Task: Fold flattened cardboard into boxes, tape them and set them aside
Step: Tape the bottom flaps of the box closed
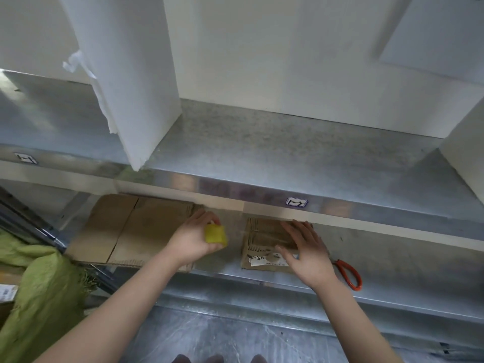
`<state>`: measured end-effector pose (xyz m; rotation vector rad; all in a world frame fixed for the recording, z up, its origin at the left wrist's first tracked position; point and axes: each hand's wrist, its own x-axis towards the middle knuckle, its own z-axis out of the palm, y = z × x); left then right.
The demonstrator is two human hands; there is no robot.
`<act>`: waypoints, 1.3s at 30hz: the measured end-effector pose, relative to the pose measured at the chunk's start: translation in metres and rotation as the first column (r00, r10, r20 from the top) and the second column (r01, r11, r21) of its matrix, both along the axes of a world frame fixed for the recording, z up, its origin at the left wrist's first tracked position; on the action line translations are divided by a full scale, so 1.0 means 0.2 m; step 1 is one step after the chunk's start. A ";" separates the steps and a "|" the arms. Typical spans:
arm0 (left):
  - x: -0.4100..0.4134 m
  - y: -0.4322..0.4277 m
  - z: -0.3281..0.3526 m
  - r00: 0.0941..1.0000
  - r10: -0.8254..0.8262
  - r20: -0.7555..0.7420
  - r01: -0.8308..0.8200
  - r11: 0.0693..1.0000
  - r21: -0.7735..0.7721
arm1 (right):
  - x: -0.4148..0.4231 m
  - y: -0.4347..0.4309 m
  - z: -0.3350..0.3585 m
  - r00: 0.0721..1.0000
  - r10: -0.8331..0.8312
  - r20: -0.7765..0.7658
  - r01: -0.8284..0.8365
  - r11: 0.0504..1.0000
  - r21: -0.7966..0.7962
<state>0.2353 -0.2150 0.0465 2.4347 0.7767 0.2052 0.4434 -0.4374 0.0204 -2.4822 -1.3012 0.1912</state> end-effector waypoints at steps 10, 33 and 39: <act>-0.08 -0.06 0.15 0.984 -0.139 0.114 0.120 0.979 0.162 | -0.49 0.21 0.19 0.985 0.107 -0.132 -0.068 0.960 0.271; -0.53 -0.02 -0.08 0.987 -0.156 -0.046 0.152 0.984 -0.091 | -0.84 0.42 -0.09 0.734 0.009 -0.679 0.335 0.865 0.374; -0.55 0.19 -0.16 0.991 -0.039 -0.126 0.071 0.962 0.263 | -0.96 0.46 -0.11 0.882 0.068 -0.466 0.100 0.940 0.327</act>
